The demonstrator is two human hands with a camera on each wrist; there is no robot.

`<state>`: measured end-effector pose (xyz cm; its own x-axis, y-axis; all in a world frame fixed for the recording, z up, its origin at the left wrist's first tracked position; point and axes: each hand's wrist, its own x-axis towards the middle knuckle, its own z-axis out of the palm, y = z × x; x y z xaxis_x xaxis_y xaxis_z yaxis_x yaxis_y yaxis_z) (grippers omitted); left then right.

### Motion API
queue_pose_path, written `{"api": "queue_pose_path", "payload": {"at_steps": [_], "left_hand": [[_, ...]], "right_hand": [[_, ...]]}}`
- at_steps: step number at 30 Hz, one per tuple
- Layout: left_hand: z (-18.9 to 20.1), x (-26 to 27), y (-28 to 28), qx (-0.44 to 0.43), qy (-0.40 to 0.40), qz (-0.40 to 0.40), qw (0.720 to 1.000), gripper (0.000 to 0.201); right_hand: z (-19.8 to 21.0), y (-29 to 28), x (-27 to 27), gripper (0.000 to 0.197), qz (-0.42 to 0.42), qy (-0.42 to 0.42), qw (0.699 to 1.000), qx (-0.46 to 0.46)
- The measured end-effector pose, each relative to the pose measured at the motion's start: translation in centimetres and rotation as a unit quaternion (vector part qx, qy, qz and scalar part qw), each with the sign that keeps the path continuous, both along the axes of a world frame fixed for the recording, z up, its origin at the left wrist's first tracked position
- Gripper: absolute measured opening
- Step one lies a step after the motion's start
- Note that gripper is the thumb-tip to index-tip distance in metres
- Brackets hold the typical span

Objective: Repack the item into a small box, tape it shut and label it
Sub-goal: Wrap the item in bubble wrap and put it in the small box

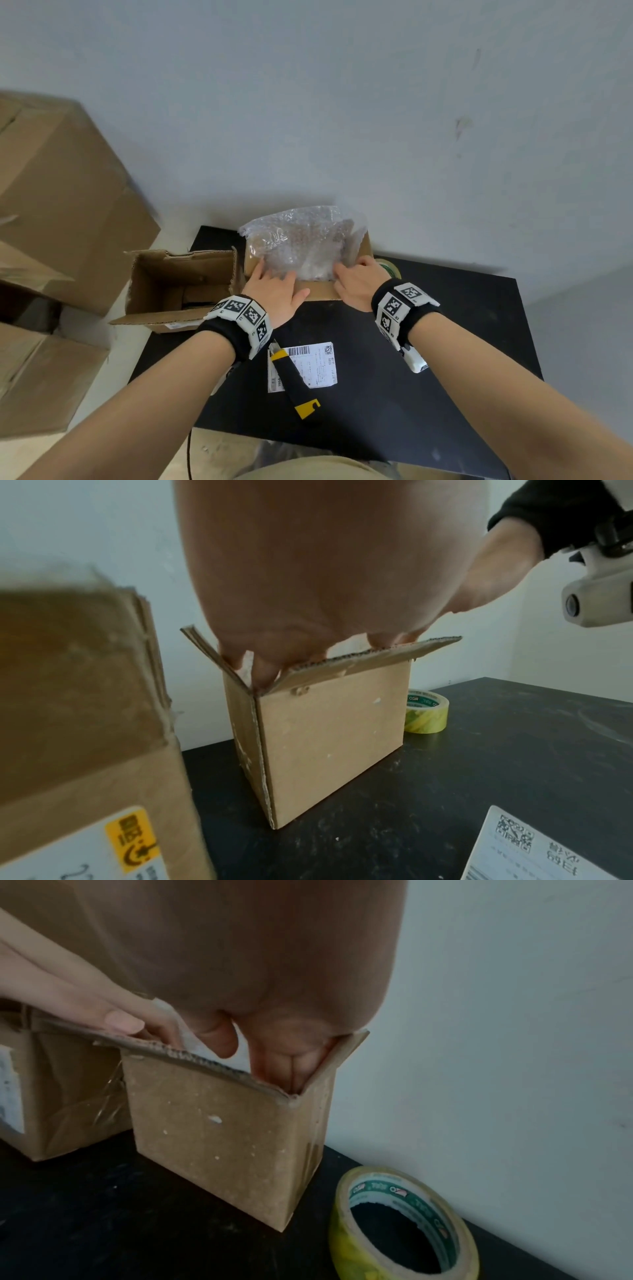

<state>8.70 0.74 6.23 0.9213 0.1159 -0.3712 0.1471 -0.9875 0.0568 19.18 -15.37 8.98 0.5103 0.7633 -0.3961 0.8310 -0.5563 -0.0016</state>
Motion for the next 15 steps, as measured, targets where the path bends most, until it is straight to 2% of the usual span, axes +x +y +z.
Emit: {"api": "queue_pose_path", "payload": {"at_steps": [2, 5, 10, 13, 14, 15], "left_hand": [[-0.1, 0.0, 0.2, 0.011, 0.004, -0.003, 1.000, 0.059], [-0.4, -0.2, 0.6, 0.002, 0.001, -0.001, 1.000, 0.059], [0.2, -0.1, 0.1, -0.016, -0.066, 0.016, 0.998, 0.045], [1.6, 0.1, 0.0, -0.046, -0.116, 0.025, 0.992, 0.028], [2.1, 0.3, 0.1, -0.043, -0.144, 0.026, 0.988, 0.023], [2.7, 0.4, 0.2, -0.030, -0.176, 0.022, 0.984, 0.026]], "right_hand": [[-0.7, -0.1, 0.1, 0.043, 0.009, 0.016, 0.999, -0.033], [-1.2, 0.3, 0.2, 0.047, -0.015, 0.039, 0.999, -0.020], [-1.1, 0.2, -0.2, 0.023, -0.067, -0.034, 0.990, 0.120], [-0.5, 0.1, 0.2, 0.021, -0.088, -0.031, 0.978, 0.189], [-0.1, 0.2, 0.5, 0.022, -0.085, -0.048, 0.972, 0.213], [0.3, 0.3, 0.8, 0.028, -0.080, -0.082, 0.963, 0.243]]}}
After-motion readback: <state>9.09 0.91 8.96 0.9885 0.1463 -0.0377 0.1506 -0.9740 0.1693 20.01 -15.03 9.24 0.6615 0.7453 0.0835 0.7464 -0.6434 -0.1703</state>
